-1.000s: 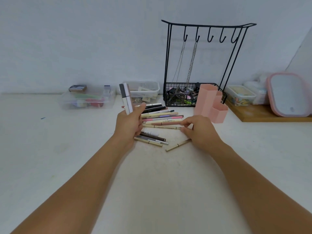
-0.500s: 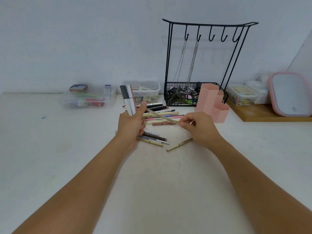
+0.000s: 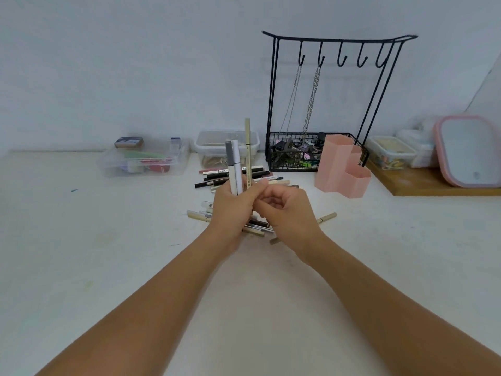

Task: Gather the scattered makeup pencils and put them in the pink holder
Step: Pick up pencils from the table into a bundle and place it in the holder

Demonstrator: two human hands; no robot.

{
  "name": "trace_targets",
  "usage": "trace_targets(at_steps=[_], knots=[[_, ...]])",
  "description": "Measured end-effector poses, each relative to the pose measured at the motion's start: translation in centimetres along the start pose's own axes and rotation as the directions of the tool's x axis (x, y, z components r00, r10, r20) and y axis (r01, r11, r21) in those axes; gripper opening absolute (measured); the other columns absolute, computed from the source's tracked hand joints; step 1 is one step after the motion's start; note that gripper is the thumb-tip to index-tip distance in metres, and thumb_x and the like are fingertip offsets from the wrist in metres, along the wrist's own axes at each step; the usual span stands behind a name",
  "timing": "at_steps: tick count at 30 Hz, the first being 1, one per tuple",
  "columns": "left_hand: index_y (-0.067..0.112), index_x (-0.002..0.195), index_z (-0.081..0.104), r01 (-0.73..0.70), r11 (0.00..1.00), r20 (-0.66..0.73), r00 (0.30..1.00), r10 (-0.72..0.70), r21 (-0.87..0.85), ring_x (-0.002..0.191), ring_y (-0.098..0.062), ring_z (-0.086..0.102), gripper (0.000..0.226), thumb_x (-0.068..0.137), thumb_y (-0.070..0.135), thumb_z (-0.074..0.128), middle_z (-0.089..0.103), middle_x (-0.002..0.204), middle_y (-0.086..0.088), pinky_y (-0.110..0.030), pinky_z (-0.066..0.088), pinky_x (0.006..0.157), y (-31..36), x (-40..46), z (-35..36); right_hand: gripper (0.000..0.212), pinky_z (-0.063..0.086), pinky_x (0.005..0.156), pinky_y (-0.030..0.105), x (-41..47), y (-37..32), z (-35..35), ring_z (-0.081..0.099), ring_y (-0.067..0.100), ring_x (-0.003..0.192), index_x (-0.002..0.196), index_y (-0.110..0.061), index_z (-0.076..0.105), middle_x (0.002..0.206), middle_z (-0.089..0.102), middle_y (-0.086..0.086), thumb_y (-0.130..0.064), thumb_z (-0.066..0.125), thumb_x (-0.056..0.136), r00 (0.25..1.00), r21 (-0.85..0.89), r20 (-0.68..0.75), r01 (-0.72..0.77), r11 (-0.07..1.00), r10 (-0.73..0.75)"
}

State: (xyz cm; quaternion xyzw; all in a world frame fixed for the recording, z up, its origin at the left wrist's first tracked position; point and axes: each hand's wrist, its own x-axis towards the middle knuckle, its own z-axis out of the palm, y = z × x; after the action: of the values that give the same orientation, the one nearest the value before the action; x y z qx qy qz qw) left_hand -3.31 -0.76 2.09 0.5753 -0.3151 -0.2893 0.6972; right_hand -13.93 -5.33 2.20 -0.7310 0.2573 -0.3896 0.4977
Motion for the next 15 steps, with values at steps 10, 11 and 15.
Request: trace_targets(at_steps=[10, 11, 15], knots=[[-0.005, 0.083, 0.057, -0.156, 0.954, 0.002, 0.987, 0.16, 0.257, 0.056, -0.021, 0.057, 0.042, 0.103, 0.032, 0.057, 0.058, 0.067, -0.012, -0.031, 0.051, 0.051, -0.7, 0.5, -0.4, 0.015, 0.058, 0.072, 0.024, 0.4, 0.8, -0.4, 0.067, 0.01, 0.069, 0.085, -0.015, 0.076, 0.075, 0.073, -0.003, 0.0, 0.075, 0.084, 1.0, -0.065, 0.016, 0.011, 0.998, -0.01], [-0.002, 0.077, 0.059, -0.143, 0.961, 0.001, 0.989, 0.147, 0.236, 0.05, -0.021, 0.056, 0.044, 0.104, 0.033, 0.056, 0.058, 0.063, -0.013, -0.03, 0.049, 0.046, -0.5, 0.7, -0.6, 0.013, 0.056, 0.074, 0.022, 0.7, 0.7, -0.8, 0.064, 0.008, 0.07, 0.087, -0.015, 0.076, 0.078, 0.073, -0.004, -0.002, 0.075, 0.084, 1.0, -0.095, -0.008, 0.021, 0.995, -0.022], [0.014, 0.07, 0.052, -0.001, 0.999, -0.058, 0.998, 0.004, 0.044, 0.04, -0.013, 0.039, 0.039, 0.104, 0.033, 0.054, 0.047, 0.051, -0.001, -0.023, 0.033, 0.037, 0.6, 1.5, -1.5, 0.02, 0.046, 0.077, 0.02, 2.1, 1.2, -3.5, 0.057, 0.003, 0.082, 0.11, -0.019, 0.069, 0.096, 0.067, -0.01, -0.02, 0.071, 0.09, 0.981, -0.425, -0.177, 0.0, 0.905, -0.083]])
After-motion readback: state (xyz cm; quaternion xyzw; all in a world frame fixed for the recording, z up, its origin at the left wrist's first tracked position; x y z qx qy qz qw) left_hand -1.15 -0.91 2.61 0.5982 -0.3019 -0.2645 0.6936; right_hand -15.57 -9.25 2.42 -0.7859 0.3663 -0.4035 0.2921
